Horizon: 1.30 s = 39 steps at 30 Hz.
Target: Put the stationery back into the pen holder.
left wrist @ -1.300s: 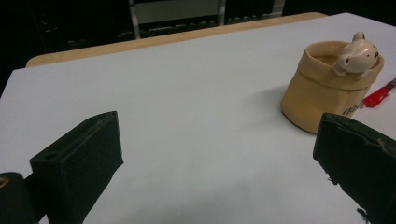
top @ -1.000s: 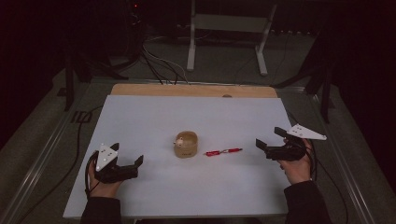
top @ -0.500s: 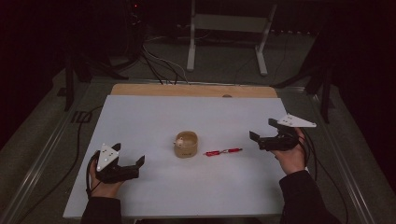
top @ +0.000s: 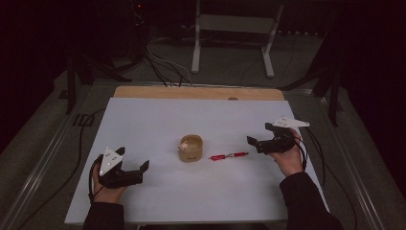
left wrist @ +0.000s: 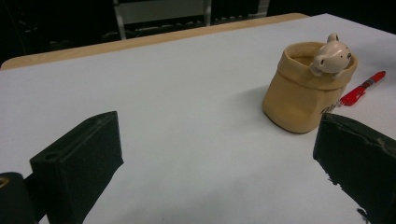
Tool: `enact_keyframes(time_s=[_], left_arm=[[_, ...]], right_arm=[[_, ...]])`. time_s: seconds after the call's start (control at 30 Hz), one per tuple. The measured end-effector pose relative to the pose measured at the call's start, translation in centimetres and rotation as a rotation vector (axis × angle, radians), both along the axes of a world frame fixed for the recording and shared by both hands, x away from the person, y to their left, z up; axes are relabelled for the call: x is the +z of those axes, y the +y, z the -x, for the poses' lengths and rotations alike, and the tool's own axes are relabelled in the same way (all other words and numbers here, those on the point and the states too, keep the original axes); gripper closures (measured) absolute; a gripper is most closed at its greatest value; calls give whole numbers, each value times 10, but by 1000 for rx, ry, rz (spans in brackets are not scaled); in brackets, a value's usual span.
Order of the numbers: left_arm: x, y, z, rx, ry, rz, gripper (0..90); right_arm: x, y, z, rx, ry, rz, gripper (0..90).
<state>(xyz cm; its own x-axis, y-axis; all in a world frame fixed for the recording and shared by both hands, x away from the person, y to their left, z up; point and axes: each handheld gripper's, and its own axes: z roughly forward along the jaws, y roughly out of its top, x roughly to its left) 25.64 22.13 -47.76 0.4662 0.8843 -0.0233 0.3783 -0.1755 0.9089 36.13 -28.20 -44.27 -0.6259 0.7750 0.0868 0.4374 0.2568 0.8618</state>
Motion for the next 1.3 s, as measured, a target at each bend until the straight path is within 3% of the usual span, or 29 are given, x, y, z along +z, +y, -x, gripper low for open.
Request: enact_keyframes(time_s=[0.3,0.63,1.3], left_arm=[[0,0,0,0,0,-1,17],[-1,1,0,-1,2,2,17],[-3,-2,-1,-10,10,-6,17]], right_arm=[[-11,5,-7,16,32,26,3],[-28,12,-14,30,103,68,3],[-43,22,-19,82,196,152,7]])
